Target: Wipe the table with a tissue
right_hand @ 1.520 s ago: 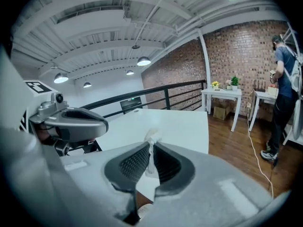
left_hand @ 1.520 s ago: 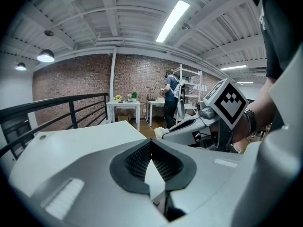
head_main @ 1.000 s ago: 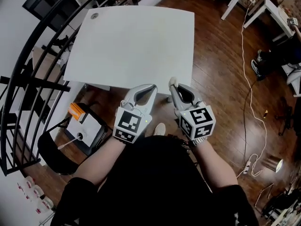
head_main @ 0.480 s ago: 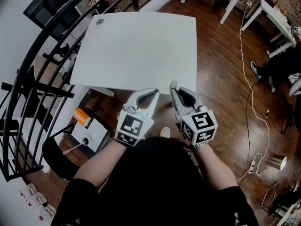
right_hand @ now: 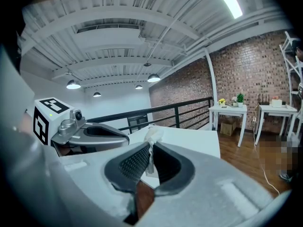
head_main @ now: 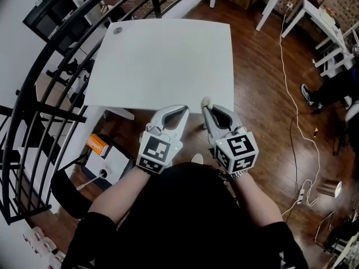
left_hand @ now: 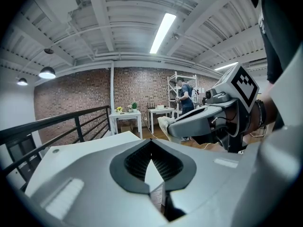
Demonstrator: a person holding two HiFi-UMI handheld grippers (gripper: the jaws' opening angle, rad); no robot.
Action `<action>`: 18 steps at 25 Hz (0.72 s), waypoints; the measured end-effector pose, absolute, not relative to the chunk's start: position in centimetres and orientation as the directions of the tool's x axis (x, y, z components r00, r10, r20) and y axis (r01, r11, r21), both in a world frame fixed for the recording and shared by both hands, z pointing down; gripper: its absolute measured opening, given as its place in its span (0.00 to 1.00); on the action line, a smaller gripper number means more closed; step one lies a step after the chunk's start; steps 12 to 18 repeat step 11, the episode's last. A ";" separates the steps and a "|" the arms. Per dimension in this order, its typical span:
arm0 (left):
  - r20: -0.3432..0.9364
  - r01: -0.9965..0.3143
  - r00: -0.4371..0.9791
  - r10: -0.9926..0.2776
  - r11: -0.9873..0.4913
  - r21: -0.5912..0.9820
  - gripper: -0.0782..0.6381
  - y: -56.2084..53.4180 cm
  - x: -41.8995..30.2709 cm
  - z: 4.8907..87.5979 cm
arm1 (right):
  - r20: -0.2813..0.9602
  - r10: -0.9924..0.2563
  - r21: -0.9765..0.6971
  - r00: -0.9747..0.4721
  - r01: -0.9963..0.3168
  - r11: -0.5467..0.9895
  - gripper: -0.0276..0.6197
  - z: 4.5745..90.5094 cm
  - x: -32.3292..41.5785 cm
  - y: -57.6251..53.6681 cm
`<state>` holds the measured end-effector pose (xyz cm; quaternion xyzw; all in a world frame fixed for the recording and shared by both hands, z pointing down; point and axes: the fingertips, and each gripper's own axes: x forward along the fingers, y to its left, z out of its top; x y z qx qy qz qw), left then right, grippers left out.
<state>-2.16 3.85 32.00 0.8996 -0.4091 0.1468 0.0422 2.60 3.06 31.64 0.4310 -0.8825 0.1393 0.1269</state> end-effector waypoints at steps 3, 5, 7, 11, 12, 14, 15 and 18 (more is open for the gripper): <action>0.293 -0.745 0.627 -0.722 -0.665 -0.045 0.12 3.6 -2.3 31.8 | 0.344 -0.730 -0.130 -0.591 -0.800 0.586 0.06 31.5 2.5 2.9; 0.291 -0.744 0.629 -0.721 -0.667 -0.045 0.12 3.6 -2.4 31.8 | 0.345 -0.732 -0.128 -0.588 -0.802 0.584 0.06 31.5 2.4 2.9; 0.289 -0.744 0.630 -0.721 -0.667 -0.045 0.12 3.6 -2.4 31.7 | 0.345 -0.734 -0.126 -0.586 -0.803 0.582 0.06 31.5 2.4 3.0; 0.287 -0.744 0.629 -0.722 -0.667 -0.048 0.12 4.0 -2.5 31.5 | 0.344 -0.735 -0.124 -0.584 -0.804 0.581 0.06 31.3 2.4 3.5; 0.287 -0.744 0.629 -0.722 -0.667 -0.048 0.12 4.0 -2.5 31.5 | 0.344 -0.735 -0.124 -0.584 -0.804 0.581 0.06 31.3 2.4 3.5; 0.287 -0.744 0.629 -0.722 -0.667 -0.048 0.12 4.0 -2.5 31.5 | 0.344 -0.735 -0.124 -0.584 -0.804 0.581 0.06 31.3 2.4 3.5; 0.287 -0.744 0.629 -0.722 -0.667 -0.048 0.12 4.0 -2.5 31.5 | 0.344 -0.735 -0.124 -0.584 -0.804 0.581 0.06 31.3 2.4 3.5; 0.287 -0.744 0.629 -0.722 -0.667 -0.048 0.12 4.0 -2.5 31.5 | 0.344 -0.735 -0.124 -0.584 -0.804 0.581 0.06 31.3 2.4 3.5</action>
